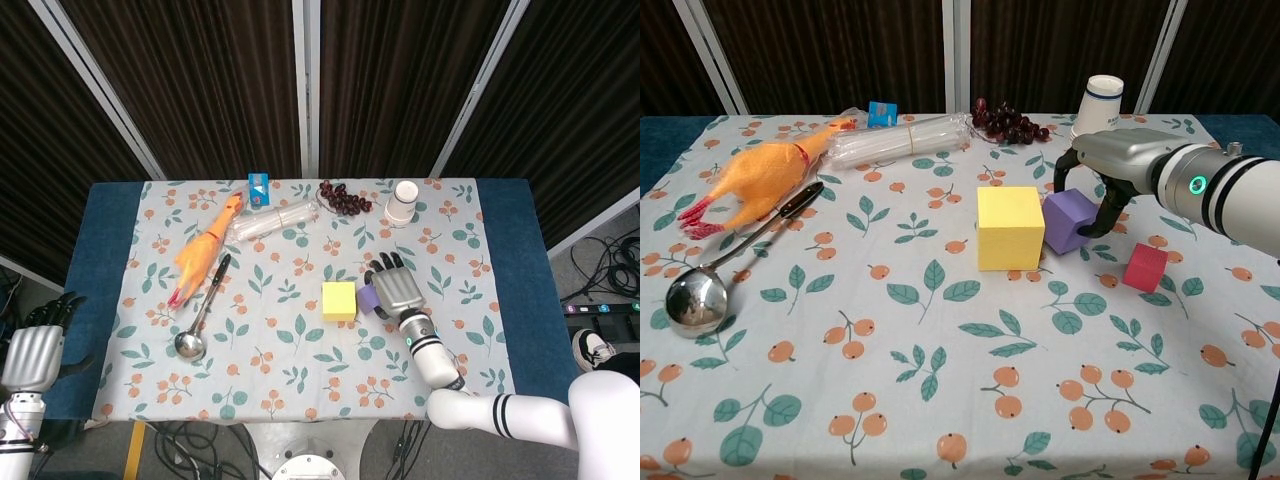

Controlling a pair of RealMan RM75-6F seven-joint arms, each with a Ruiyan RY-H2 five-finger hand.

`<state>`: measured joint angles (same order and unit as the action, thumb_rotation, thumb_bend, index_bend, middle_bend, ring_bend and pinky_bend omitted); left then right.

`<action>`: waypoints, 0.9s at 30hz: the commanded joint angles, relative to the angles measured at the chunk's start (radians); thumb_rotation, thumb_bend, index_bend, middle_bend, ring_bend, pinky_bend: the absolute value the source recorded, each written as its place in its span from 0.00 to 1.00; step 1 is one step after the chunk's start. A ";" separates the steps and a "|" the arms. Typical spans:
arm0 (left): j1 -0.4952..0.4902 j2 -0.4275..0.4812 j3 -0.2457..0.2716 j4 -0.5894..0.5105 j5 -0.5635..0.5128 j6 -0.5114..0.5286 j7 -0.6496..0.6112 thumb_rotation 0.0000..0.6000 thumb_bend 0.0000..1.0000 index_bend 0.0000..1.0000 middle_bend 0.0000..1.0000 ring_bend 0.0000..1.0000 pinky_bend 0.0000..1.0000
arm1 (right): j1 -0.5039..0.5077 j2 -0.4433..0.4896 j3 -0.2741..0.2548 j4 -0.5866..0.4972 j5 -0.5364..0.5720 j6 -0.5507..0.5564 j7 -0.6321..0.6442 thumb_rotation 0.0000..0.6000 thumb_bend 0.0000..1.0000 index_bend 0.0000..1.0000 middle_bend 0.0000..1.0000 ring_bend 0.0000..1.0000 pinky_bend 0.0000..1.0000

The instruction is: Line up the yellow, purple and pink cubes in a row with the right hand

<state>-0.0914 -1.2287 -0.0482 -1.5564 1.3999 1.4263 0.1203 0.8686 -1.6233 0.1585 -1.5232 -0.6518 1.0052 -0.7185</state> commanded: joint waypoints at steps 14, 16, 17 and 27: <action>-0.002 -0.006 0.001 0.014 0.000 -0.005 -0.009 1.00 0.09 0.22 0.23 0.18 0.21 | 0.009 -0.018 -0.011 0.005 0.019 0.014 -0.019 1.00 0.08 0.34 0.16 0.00 0.00; -0.002 -0.006 0.002 0.015 0.002 -0.005 -0.011 1.00 0.09 0.22 0.23 0.18 0.21 | 0.009 -0.019 -0.013 0.004 0.018 0.015 -0.020 1.00 0.07 0.31 0.15 0.00 0.00; -0.002 -0.007 0.002 0.016 0.002 -0.004 -0.012 1.00 0.09 0.22 0.23 0.18 0.21 | 0.008 -0.018 -0.014 0.002 0.018 0.015 -0.019 1.00 0.07 0.30 0.15 0.00 0.00; -0.002 -0.007 0.002 0.017 0.005 -0.002 -0.014 1.00 0.09 0.22 0.23 0.18 0.21 | -0.009 0.034 -0.022 -0.043 -0.007 0.018 0.008 1.00 0.06 0.25 0.14 0.00 0.00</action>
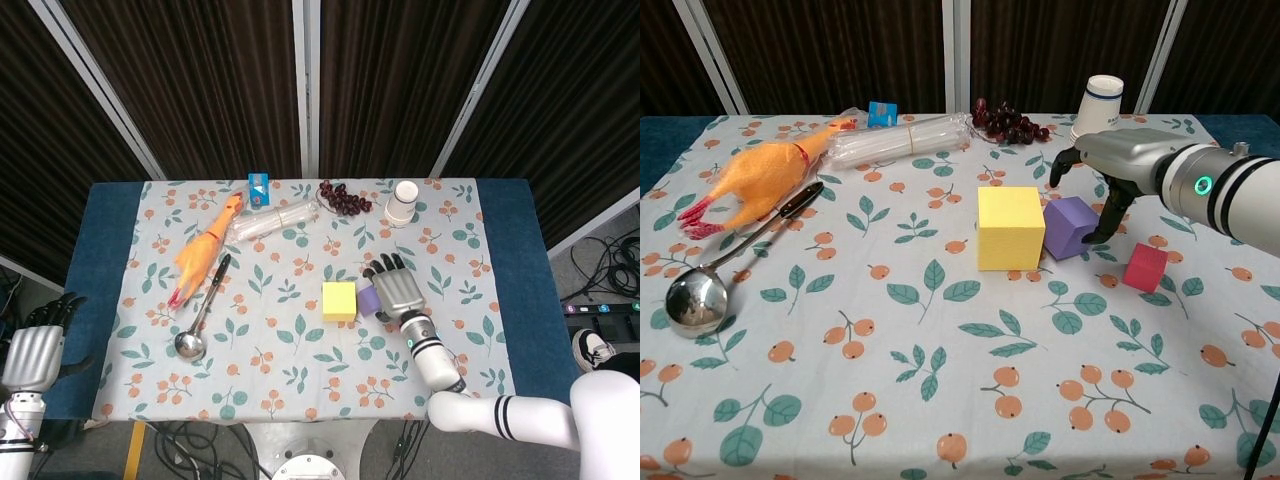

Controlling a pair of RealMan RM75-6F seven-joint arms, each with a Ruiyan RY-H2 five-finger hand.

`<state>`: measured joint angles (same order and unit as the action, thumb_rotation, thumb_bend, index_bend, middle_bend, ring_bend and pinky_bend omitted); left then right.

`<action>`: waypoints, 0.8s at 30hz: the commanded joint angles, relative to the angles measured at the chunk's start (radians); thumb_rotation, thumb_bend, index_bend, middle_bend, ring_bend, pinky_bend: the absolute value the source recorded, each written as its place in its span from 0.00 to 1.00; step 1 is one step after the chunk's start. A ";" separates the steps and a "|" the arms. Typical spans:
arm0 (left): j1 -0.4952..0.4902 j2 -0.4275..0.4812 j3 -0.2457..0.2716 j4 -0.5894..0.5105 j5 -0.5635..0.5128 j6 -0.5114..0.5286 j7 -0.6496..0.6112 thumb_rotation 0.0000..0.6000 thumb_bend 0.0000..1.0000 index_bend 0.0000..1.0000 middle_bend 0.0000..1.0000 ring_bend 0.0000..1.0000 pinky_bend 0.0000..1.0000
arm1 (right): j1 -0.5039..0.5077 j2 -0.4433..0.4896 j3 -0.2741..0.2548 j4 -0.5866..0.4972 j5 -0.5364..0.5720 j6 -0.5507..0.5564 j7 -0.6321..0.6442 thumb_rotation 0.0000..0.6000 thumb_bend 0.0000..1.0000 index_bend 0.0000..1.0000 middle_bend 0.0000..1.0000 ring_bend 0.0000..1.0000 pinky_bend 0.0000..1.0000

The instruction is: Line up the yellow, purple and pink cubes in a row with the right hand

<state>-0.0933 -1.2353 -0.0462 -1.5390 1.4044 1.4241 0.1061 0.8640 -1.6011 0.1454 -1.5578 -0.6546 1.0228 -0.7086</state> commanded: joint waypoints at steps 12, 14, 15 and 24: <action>0.002 0.003 0.001 -0.012 0.004 0.007 0.012 1.00 0.09 0.22 0.23 0.18 0.21 | -0.008 0.023 -0.023 0.033 0.001 -0.056 0.033 1.00 0.07 0.25 0.11 0.00 0.00; 0.003 0.005 0.001 -0.015 0.001 0.008 0.013 1.00 0.09 0.22 0.23 0.18 0.21 | -0.007 0.018 -0.020 0.043 -0.010 -0.058 0.043 1.00 0.07 0.25 0.11 0.00 0.00; 0.004 0.006 0.001 -0.016 0.000 0.007 0.014 1.00 0.09 0.22 0.23 0.18 0.21 | -0.006 0.016 -0.018 0.048 -0.014 -0.060 0.048 1.00 0.07 0.25 0.11 0.00 0.00; 0.007 0.007 0.001 -0.017 -0.003 0.008 0.012 1.00 0.09 0.22 0.23 0.18 0.21 | -0.001 0.011 -0.030 0.054 -0.013 -0.084 0.055 1.00 0.07 0.26 0.11 0.00 0.00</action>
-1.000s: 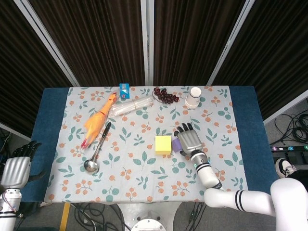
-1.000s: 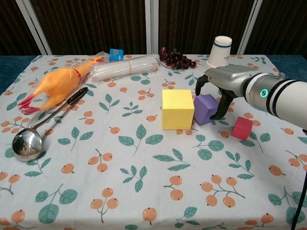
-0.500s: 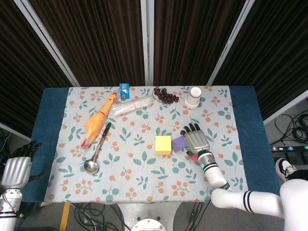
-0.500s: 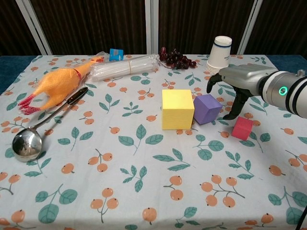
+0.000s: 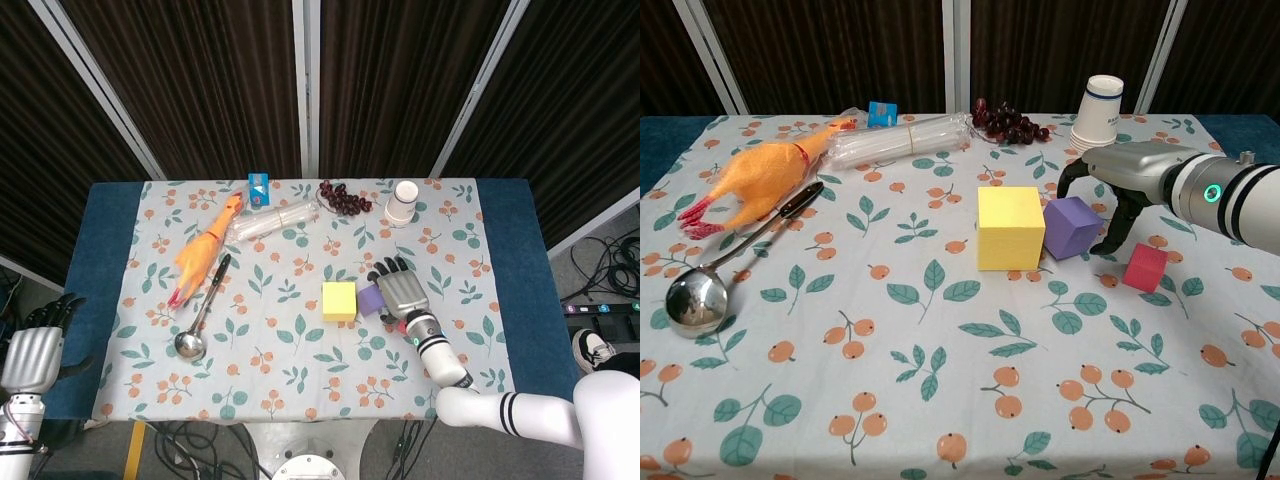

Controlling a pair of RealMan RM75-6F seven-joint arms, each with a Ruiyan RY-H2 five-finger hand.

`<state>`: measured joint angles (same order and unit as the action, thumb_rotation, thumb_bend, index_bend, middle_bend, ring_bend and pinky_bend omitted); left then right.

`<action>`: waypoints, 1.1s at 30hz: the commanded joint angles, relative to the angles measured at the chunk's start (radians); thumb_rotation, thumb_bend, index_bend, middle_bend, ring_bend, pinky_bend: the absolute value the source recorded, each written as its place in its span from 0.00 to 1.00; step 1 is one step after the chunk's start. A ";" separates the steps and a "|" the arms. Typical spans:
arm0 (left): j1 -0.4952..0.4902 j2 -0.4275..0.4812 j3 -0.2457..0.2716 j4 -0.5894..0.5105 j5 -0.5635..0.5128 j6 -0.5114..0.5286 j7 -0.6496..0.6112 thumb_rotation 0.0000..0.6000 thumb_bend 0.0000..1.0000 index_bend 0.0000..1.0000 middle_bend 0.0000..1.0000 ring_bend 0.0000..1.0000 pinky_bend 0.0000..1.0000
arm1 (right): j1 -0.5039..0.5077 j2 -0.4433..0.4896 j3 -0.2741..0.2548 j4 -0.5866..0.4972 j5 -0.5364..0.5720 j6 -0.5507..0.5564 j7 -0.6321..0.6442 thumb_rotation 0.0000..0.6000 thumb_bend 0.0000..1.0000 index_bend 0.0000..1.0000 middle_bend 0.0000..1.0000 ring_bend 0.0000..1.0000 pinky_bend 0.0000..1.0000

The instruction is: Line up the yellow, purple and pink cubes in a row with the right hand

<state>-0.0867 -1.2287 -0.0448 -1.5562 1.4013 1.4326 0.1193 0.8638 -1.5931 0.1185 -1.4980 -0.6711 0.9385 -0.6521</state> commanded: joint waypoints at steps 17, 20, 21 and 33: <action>-0.003 -0.009 0.000 0.016 0.008 -0.002 -0.012 1.00 0.09 0.22 0.23 0.18 0.21 | -0.012 0.038 -0.014 -0.075 0.027 0.045 -0.007 1.00 0.07 0.26 0.10 0.00 0.00; -0.002 -0.009 0.000 0.016 0.009 0.001 -0.015 1.00 0.09 0.22 0.23 0.18 0.21 | -0.018 0.041 -0.012 -0.069 -0.004 0.056 0.008 1.00 0.07 0.26 0.10 0.00 0.00; -0.002 -0.008 0.000 0.016 0.008 0.001 -0.014 1.00 0.09 0.22 0.23 0.18 0.21 | -0.020 0.046 -0.012 -0.069 -0.012 0.056 0.013 1.00 0.07 0.27 0.10 0.00 0.00; 0.000 -0.003 0.000 0.000 0.004 0.002 0.002 1.00 0.09 0.22 0.23 0.18 0.21 | -0.001 0.128 0.026 -0.026 0.013 -0.065 0.083 1.00 0.15 0.26 0.06 0.00 0.00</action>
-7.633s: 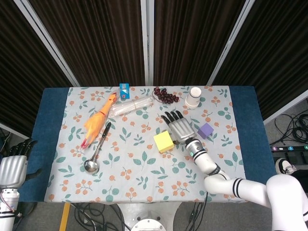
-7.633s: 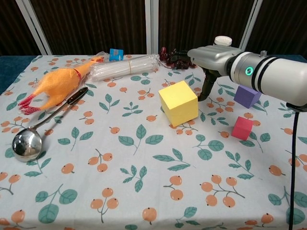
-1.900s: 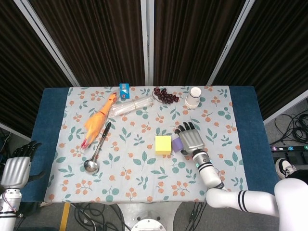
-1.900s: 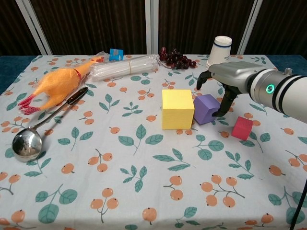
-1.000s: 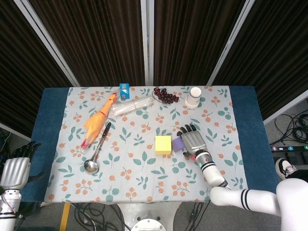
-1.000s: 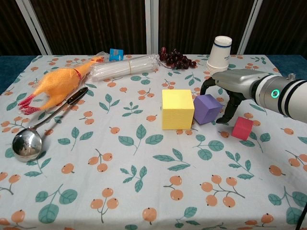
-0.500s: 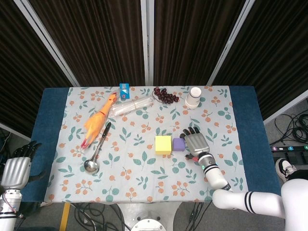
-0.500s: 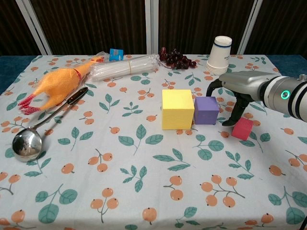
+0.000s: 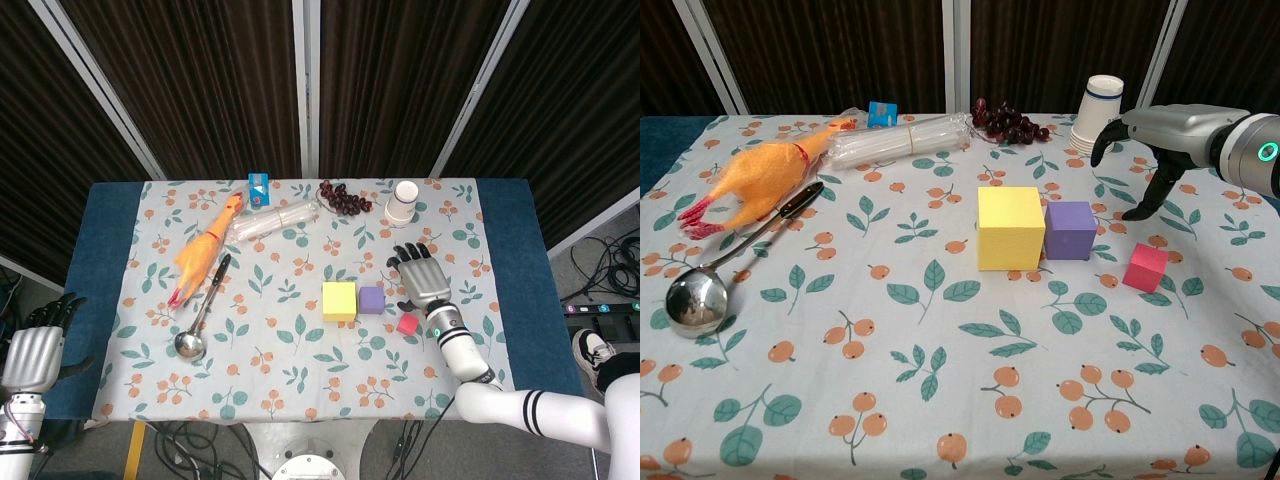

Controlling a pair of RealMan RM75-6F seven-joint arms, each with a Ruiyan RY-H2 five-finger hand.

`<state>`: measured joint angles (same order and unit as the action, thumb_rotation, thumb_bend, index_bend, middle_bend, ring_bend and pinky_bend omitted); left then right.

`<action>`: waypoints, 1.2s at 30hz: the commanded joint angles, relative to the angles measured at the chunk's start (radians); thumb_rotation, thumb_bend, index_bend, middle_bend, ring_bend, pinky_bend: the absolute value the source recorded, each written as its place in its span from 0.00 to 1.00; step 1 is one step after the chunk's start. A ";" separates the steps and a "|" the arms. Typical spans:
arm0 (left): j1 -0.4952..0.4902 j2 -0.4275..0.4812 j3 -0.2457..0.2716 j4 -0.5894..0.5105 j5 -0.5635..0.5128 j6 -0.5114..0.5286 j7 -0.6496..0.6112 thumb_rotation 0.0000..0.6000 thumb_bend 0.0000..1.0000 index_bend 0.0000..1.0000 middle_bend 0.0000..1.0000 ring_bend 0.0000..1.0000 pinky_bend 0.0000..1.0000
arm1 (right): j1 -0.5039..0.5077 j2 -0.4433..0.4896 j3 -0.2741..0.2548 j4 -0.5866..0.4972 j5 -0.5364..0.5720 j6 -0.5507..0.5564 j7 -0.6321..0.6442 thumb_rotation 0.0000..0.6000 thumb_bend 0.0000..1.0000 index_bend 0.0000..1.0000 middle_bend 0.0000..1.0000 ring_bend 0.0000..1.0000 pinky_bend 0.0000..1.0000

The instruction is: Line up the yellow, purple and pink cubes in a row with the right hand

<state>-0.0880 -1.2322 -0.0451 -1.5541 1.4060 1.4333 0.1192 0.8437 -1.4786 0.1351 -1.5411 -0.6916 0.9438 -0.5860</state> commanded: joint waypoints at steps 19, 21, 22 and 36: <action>0.005 0.005 0.000 -0.013 -0.014 -0.001 0.016 1.00 0.09 0.22 0.23 0.18 0.21 | 0.110 0.053 -0.044 0.020 0.092 -0.292 0.140 1.00 0.21 0.20 0.00 0.00 0.00; 0.005 0.005 0.000 -0.012 -0.013 -0.002 0.014 1.00 0.09 0.22 0.23 0.18 0.21 | 0.113 0.050 -0.050 0.020 0.092 -0.291 0.146 1.00 0.21 0.20 0.00 0.00 0.00; 0.004 0.006 -0.001 -0.012 -0.013 -0.003 0.014 1.00 0.09 0.22 0.23 0.18 0.21 | 0.116 0.048 -0.053 0.020 0.092 -0.292 0.152 1.00 0.21 0.20 0.00 0.00 0.00; 0.003 0.005 -0.002 -0.008 -0.016 -0.007 0.007 1.00 0.09 0.22 0.23 0.18 0.21 | 0.133 0.035 -0.089 0.004 0.081 -0.264 0.177 1.00 0.21 0.21 0.01 0.00 0.00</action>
<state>-0.0849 -1.2268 -0.0465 -1.5621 1.3905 1.4263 0.1264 0.9761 -1.4435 0.0473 -1.5366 -0.6097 0.6795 -0.4091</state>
